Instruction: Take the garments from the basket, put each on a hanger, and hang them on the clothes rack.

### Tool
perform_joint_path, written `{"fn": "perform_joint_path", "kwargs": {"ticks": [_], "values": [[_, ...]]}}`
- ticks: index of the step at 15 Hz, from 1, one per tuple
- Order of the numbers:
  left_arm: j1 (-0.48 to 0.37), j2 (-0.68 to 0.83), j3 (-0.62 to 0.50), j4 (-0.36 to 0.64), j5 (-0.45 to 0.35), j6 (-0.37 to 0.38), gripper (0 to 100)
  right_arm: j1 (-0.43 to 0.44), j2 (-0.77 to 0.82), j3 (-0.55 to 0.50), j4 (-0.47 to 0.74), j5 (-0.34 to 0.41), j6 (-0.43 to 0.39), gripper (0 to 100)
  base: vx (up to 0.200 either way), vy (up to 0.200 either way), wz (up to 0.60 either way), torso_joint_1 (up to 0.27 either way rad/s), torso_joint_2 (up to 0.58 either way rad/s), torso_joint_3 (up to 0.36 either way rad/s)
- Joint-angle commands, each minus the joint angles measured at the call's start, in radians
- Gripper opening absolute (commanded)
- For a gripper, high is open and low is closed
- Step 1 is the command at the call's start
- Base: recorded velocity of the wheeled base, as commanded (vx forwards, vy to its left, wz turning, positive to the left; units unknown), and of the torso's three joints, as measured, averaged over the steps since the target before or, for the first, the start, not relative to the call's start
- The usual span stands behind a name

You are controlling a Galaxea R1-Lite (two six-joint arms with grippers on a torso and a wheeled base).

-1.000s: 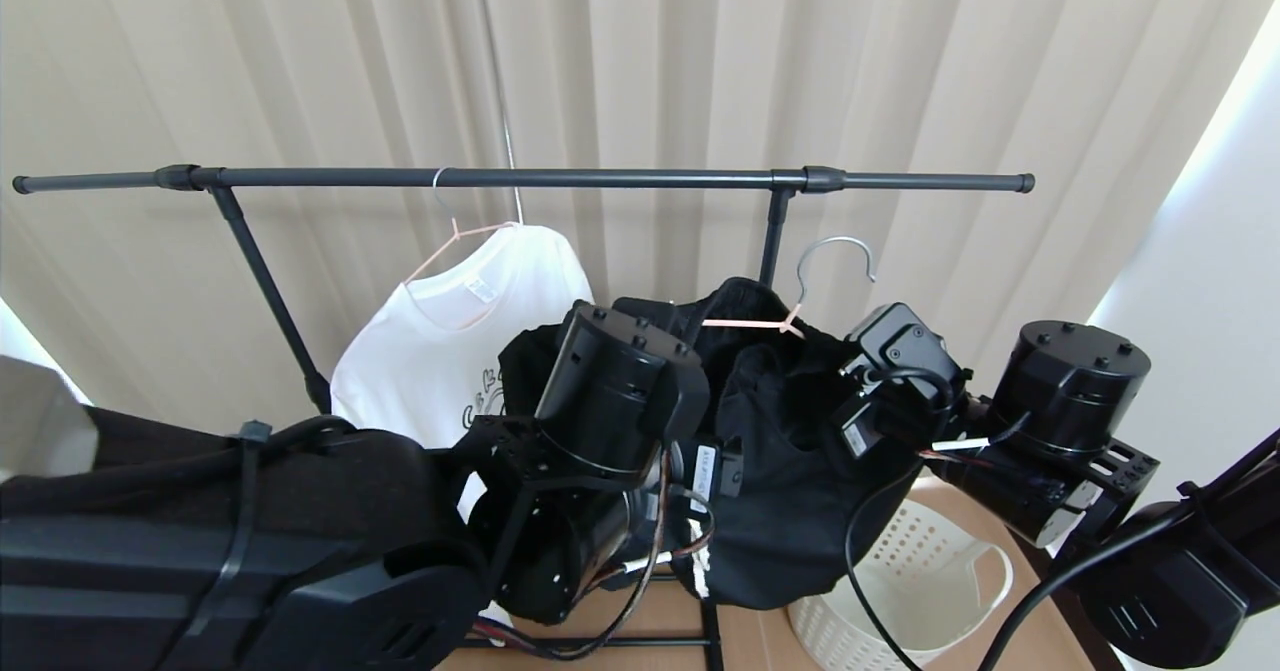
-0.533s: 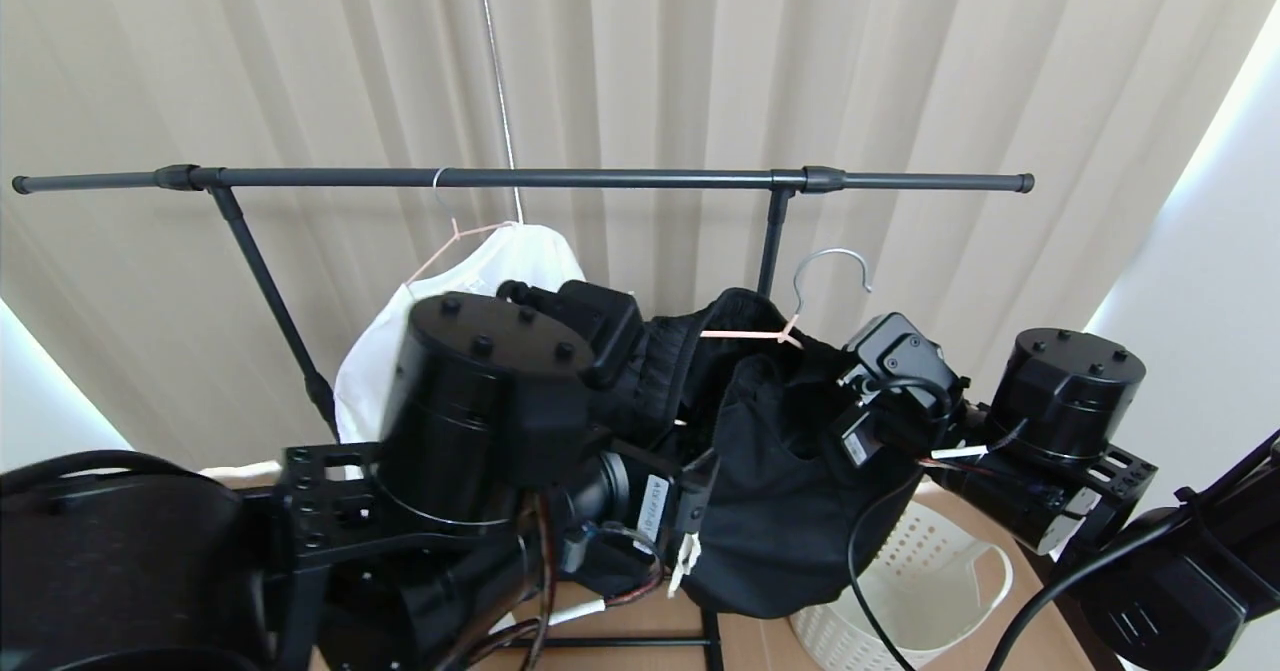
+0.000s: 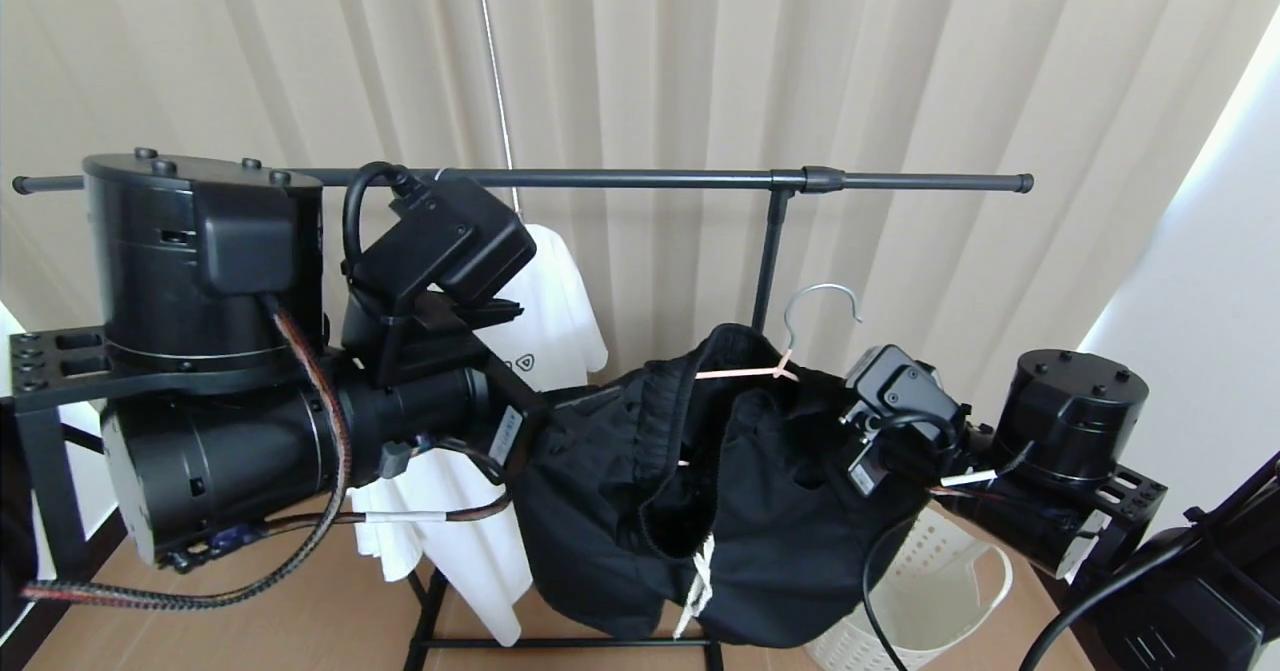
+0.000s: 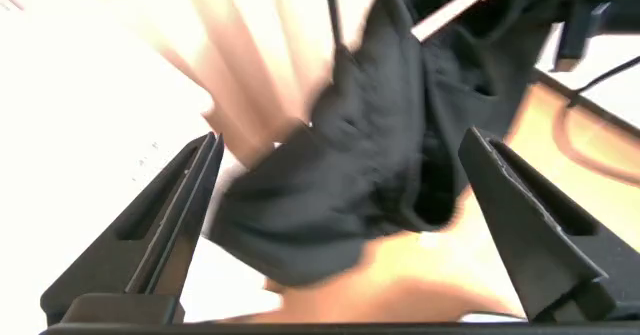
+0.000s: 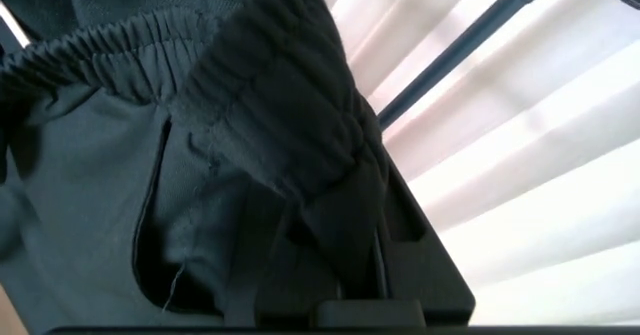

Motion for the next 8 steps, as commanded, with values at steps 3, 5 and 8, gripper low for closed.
{"fn": "perform_joint_path", "kwargs": {"ticks": [3,5,8], "values": [[0.117,0.01,-0.008,0.092,-0.198,0.145,100,0.015,-0.005,0.018,0.0,0.019,-0.003,0,0.0,0.0,0.0,0.0,0.0,0.0],[0.186,0.044,-0.057,0.222,-0.376,0.324,100,0.027,-0.004,0.031,-0.002,0.019,-0.011,0,0.0,0.0,0.0,0.0,0.0,0.0],[0.198,0.133,-0.157,0.339,-0.44,0.427,100,0.039,0.0,0.04,-0.002,0.017,-0.03,0,0.0,0.0,0.0,0.0,0.0,0.0]]}}
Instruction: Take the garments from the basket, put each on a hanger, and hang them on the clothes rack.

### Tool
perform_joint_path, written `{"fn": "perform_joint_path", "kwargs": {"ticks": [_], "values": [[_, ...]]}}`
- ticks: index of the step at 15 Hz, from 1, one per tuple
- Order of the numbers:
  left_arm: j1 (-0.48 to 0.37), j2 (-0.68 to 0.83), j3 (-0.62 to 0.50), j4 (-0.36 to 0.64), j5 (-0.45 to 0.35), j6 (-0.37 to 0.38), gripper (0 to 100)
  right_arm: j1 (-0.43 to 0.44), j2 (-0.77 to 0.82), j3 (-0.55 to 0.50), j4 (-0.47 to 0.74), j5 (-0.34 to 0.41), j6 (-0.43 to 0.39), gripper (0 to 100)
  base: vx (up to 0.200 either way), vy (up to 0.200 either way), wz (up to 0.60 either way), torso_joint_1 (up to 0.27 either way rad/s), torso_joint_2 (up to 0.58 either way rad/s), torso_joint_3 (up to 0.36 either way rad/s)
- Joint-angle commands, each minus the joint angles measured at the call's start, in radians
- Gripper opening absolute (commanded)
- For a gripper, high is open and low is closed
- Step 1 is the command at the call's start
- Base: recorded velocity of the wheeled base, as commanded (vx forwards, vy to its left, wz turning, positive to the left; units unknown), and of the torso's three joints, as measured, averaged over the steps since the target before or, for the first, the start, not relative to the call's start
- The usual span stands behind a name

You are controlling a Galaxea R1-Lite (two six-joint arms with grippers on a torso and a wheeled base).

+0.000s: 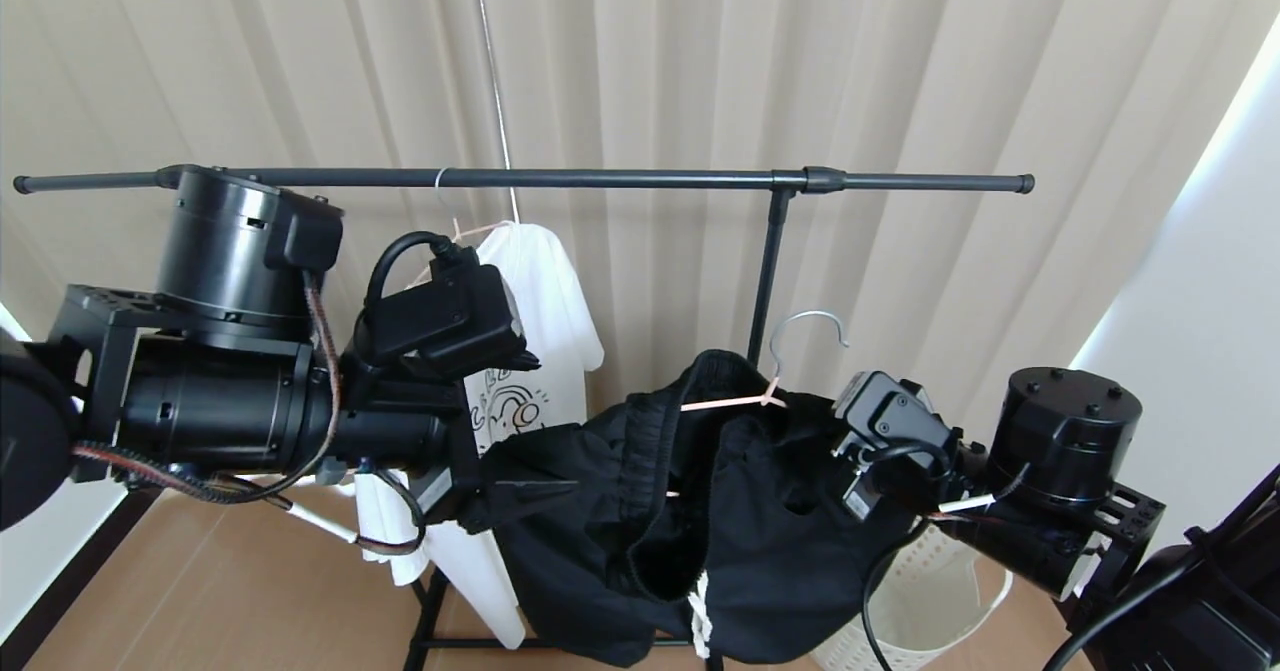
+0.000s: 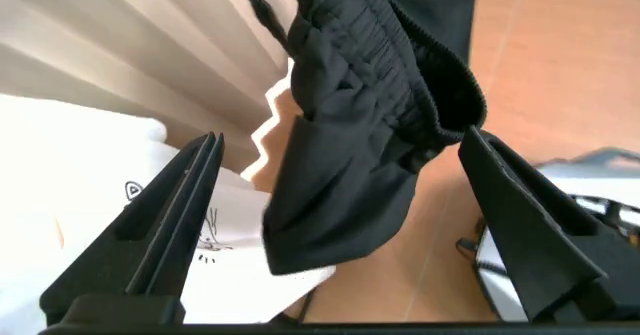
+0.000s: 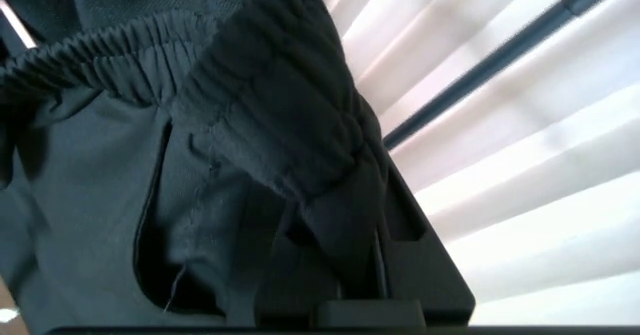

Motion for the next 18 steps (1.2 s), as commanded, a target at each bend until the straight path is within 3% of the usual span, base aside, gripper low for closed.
{"fn": "perform_joint_path", "kwargs": {"ticks": [1,5,18], "values": [[0.008,0.096,-0.07,0.018,-0.009,0.035,100,0.008,0.004,0.004,0.0,0.0,-0.001,0,0.0,0.0,0.0,0.0,0.0,0.0],[-0.012,0.221,-0.149,0.021,0.001,0.035,100,0.018,0.005,0.004,0.0,-0.002,-0.001,0,0.0,0.0,0.0,0.0,0.0,0.0],[-0.052,0.305,-0.222,0.019,-0.071,0.028,100,0.048,0.004,0.015,-0.059,0.0,-0.001,0,0.0,0.0,0.0,0.0,0.0,0.0]]}}
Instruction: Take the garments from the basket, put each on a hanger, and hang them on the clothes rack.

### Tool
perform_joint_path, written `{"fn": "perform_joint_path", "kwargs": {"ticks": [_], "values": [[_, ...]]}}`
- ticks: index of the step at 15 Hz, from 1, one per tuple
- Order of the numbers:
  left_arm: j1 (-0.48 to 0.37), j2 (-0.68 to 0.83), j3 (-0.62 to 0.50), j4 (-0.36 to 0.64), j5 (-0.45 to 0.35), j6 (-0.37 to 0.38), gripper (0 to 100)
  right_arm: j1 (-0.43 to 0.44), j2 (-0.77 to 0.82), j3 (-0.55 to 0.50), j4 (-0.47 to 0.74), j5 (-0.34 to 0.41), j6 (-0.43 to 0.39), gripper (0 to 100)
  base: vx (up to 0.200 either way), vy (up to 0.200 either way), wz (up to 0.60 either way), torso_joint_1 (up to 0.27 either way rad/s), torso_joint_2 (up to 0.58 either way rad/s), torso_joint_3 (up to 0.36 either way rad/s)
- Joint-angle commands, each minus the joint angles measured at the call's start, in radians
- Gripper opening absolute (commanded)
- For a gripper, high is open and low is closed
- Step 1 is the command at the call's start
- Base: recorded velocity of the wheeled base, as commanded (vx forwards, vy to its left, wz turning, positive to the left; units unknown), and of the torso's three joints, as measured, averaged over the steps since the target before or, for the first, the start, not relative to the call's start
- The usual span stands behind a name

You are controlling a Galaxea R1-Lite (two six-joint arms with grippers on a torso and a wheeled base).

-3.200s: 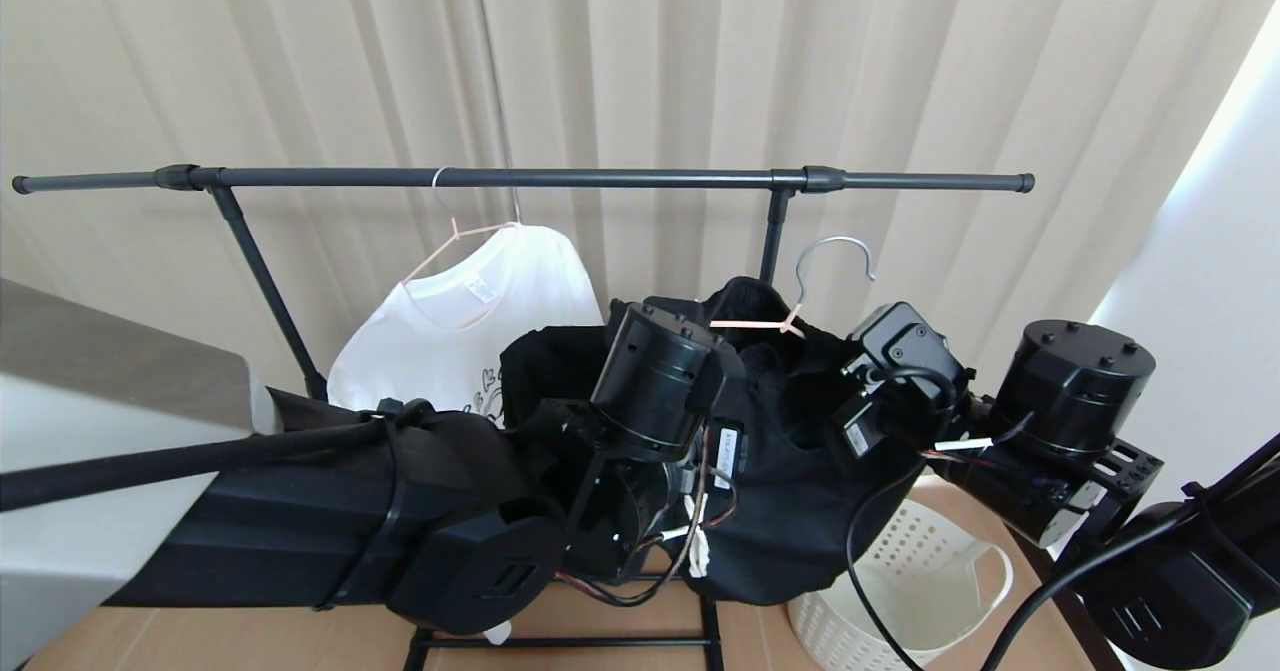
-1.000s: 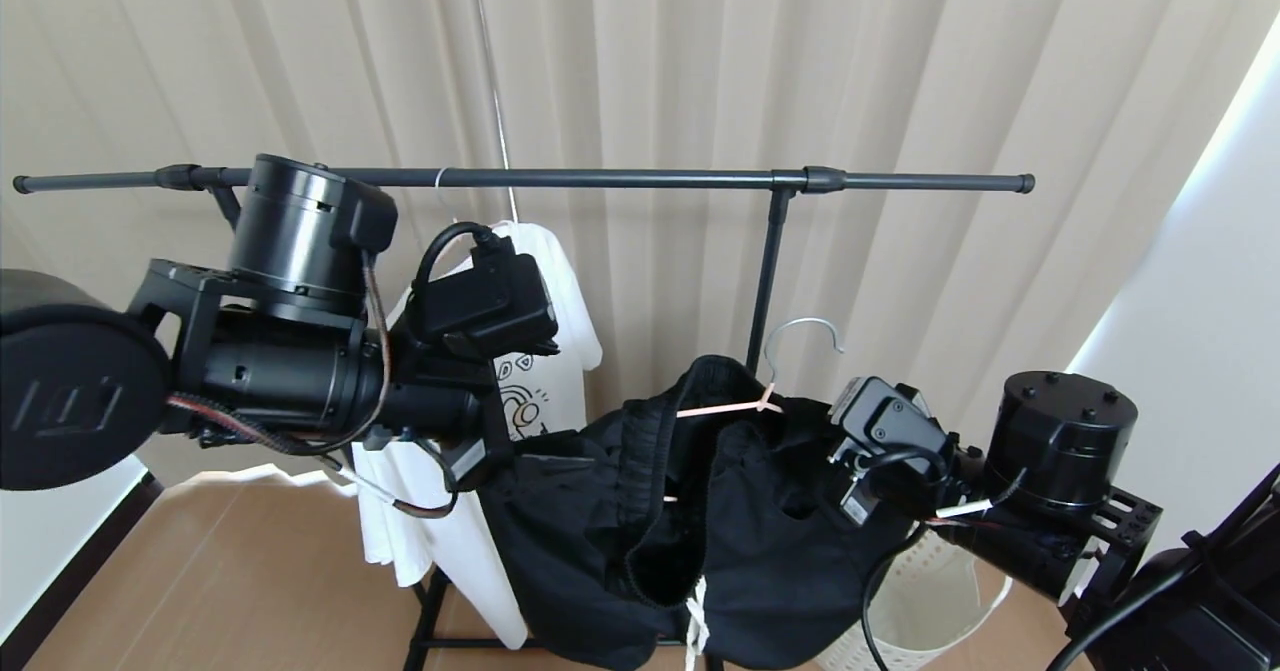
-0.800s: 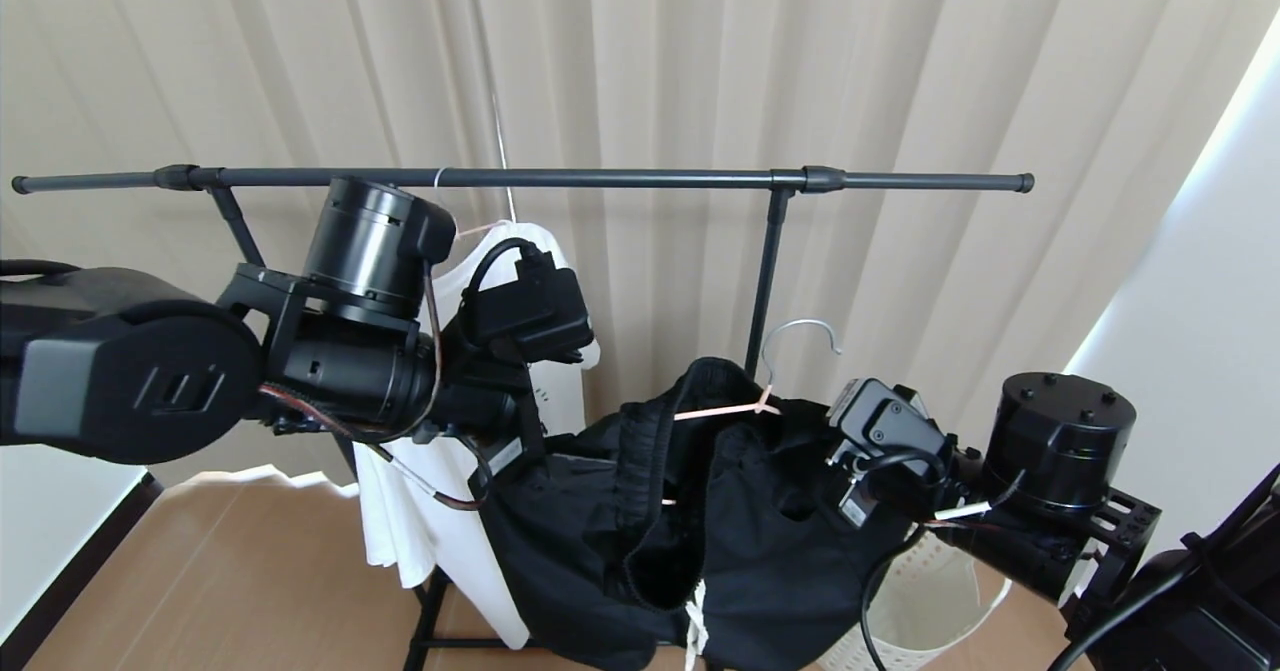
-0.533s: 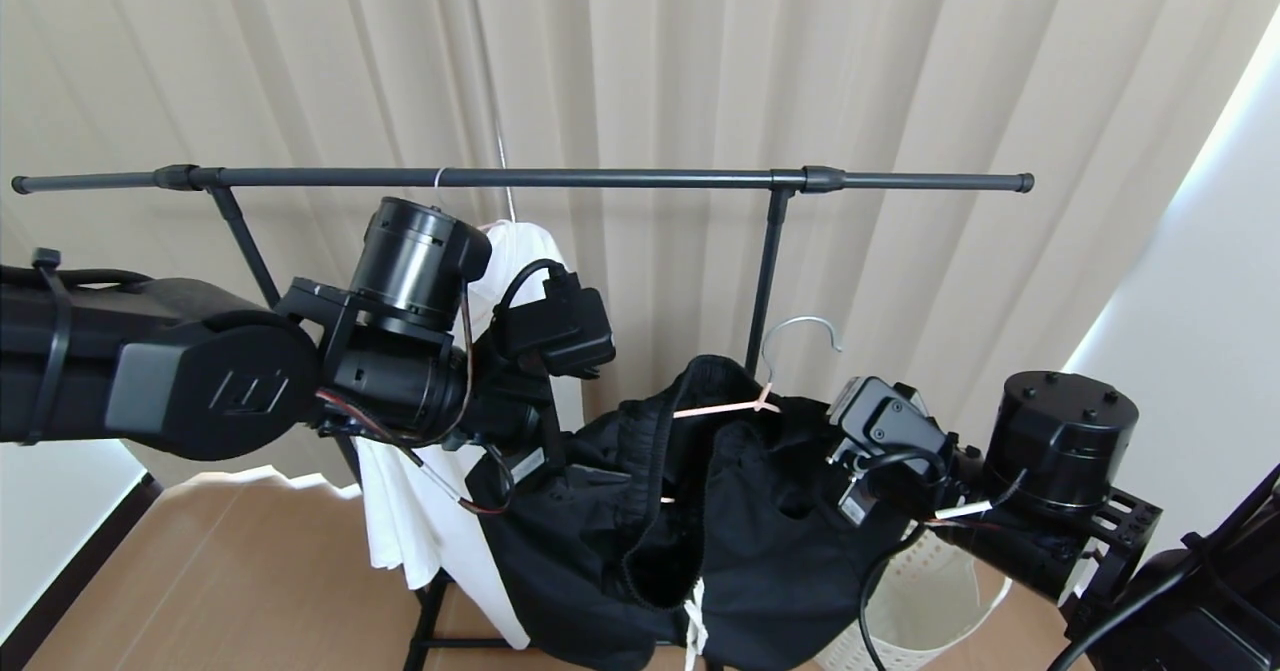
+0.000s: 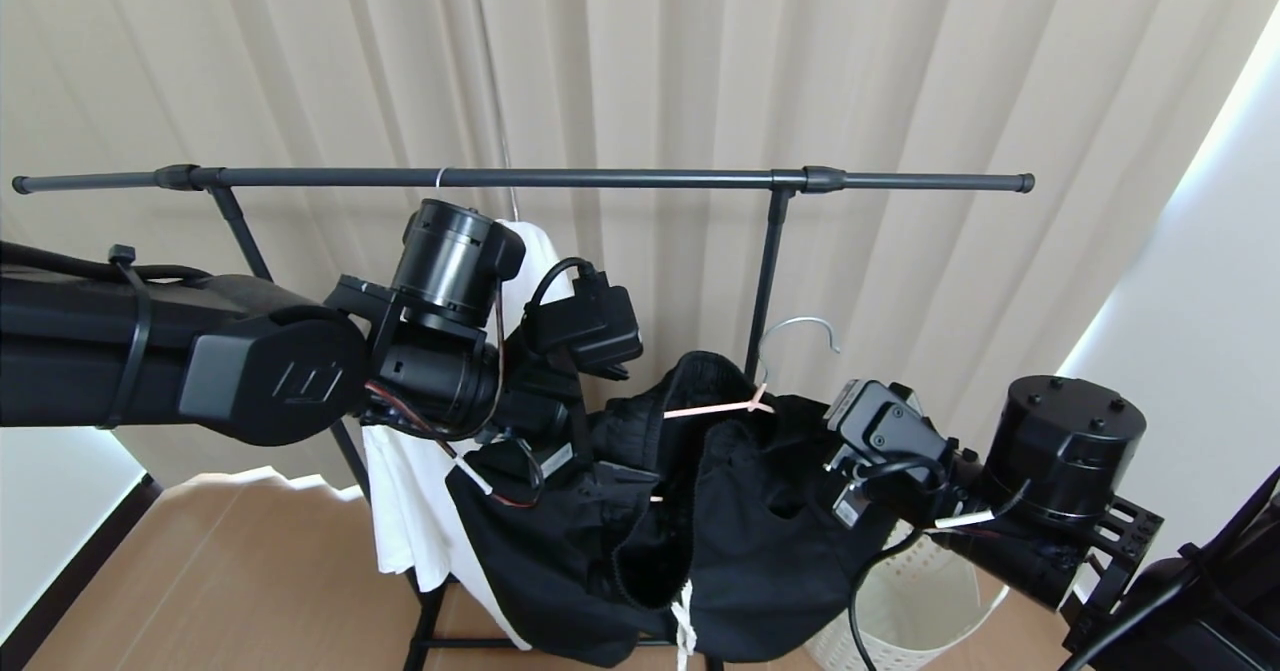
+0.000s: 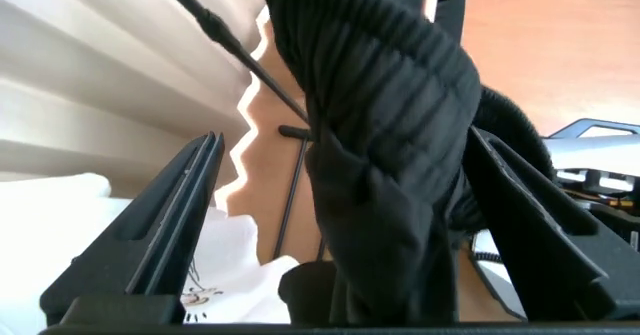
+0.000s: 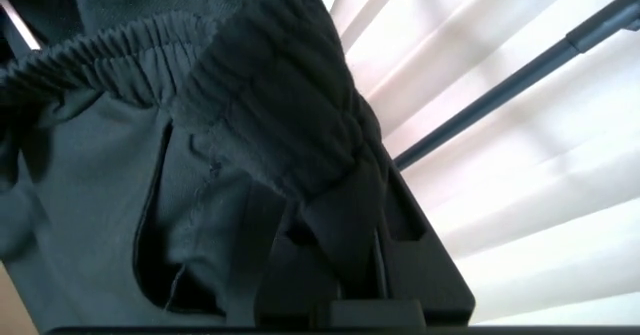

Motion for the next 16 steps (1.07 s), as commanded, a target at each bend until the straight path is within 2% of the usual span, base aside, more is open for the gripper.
{"fn": "perform_joint_path", "kwargs": {"ticks": [1,7,9,10,16], "values": [[-0.004,0.01,-0.002,0.0,0.0,0.0,100,0.014,-0.003,0.001,0.0,-0.001,0.0,0,0.0,0.0,0.0,0.0,0.0,0.0],[-0.007,0.017,0.005,0.004,-0.009,-0.012,100,0.022,0.0,0.001,-0.048,-0.004,0.0,0,0.0,0.0,0.0,0.0,0.0,0.0],[-0.016,0.017,0.007,0.004,-0.009,-0.04,100,0.022,-0.001,0.001,-0.049,-0.004,0.001,0,0.0,0.0,0.0,0.0,0.0,0.0],[-0.019,0.015,0.013,0.001,-0.011,-0.051,0,0.022,-0.001,-0.001,-0.049,-0.004,0.001,0,0.0,0.0,0.0,0.0,0.0,0.0],[-0.015,0.014,0.015,-0.003,-0.008,-0.111,0,0.019,0.003,-0.015,-0.048,-0.004,0.005,0,0.0,0.0,0.0,0.0,0.0,0.0]]}}
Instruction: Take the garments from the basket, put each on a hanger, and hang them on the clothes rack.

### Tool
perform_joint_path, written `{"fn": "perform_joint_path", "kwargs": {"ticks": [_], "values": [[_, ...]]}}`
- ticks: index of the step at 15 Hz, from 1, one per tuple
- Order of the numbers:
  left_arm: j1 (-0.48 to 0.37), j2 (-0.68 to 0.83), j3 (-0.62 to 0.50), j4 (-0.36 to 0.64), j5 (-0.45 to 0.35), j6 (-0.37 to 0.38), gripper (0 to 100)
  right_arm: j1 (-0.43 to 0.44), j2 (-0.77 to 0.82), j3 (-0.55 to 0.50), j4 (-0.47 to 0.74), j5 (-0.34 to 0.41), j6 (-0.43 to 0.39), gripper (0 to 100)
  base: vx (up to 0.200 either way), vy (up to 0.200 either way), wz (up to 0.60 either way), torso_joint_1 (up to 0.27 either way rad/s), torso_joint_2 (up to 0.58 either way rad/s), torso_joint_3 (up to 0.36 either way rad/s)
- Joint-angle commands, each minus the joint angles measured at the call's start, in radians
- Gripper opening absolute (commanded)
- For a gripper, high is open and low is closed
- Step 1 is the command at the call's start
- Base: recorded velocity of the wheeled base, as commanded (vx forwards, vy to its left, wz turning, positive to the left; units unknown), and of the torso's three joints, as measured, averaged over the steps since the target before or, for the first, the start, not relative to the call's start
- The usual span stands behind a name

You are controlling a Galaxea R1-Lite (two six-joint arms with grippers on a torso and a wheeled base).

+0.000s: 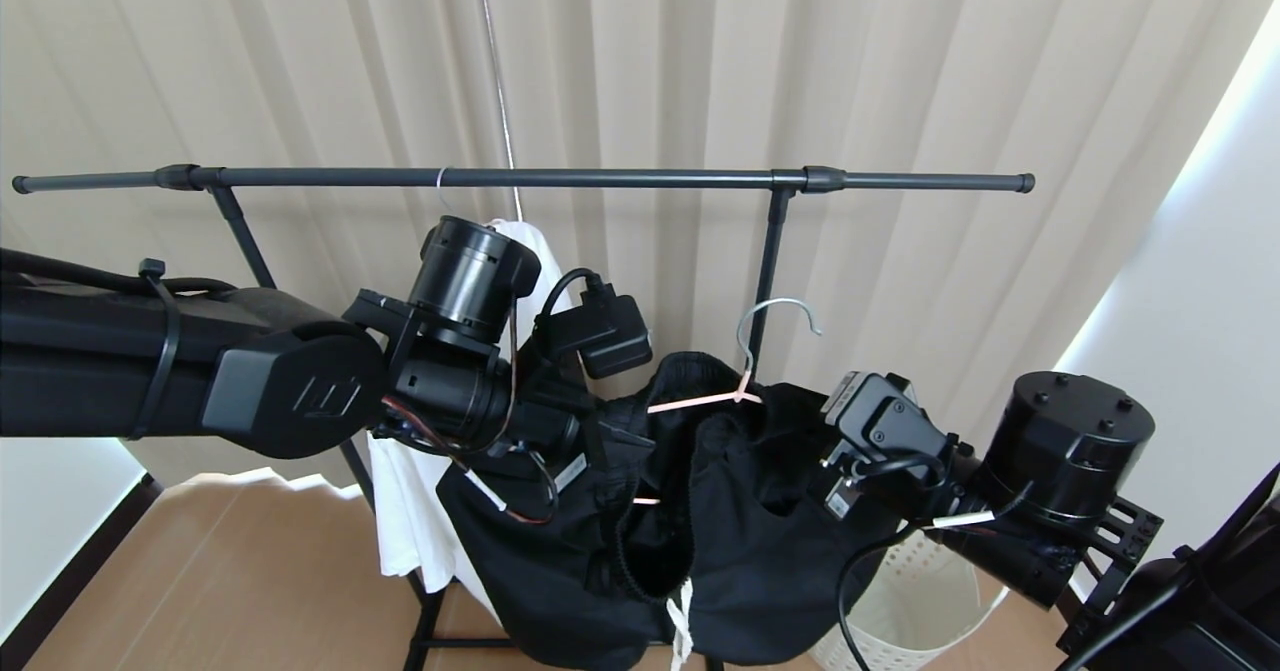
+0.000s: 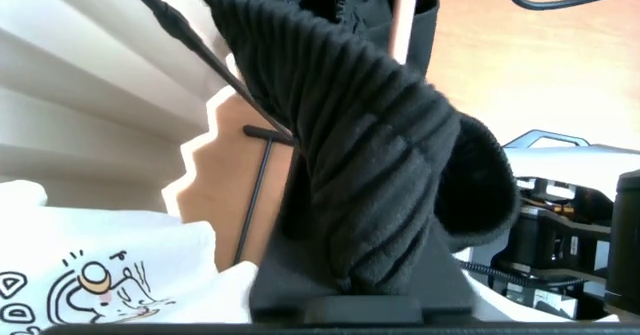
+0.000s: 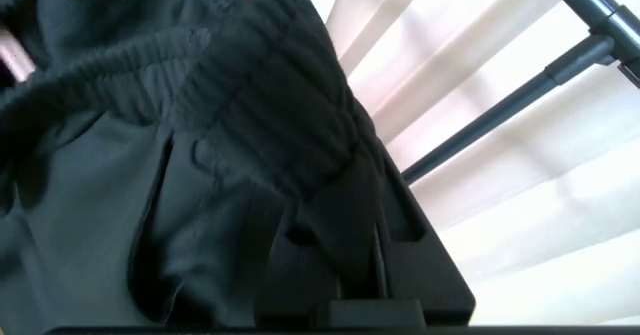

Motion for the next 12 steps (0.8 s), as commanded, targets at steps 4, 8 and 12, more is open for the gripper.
{"fn": "perform_joint_path", "kwargs": {"ticks": [4,8,12], "values": [[0.003,-0.003,0.001,-0.008,0.001,-0.004,0,-0.001,0.004,-0.01,0.002,0.001,0.001,0,0.0,0.0,0.0,0.0,0.0,0.0],[0.011,-0.008,0.008,-0.02,0.002,-0.007,0,-0.001,0.0,-0.01,0.005,0.001,0.012,100,0.0,0.0,0.0,0.0,0.0,0.0],[0.019,-0.017,0.008,-0.065,0.007,-0.076,0,-0.038,-0.02,0.002,0.01,0.021,0.014,100,0.0,0.0,0.0,0.0,0.0,0.0]]}}
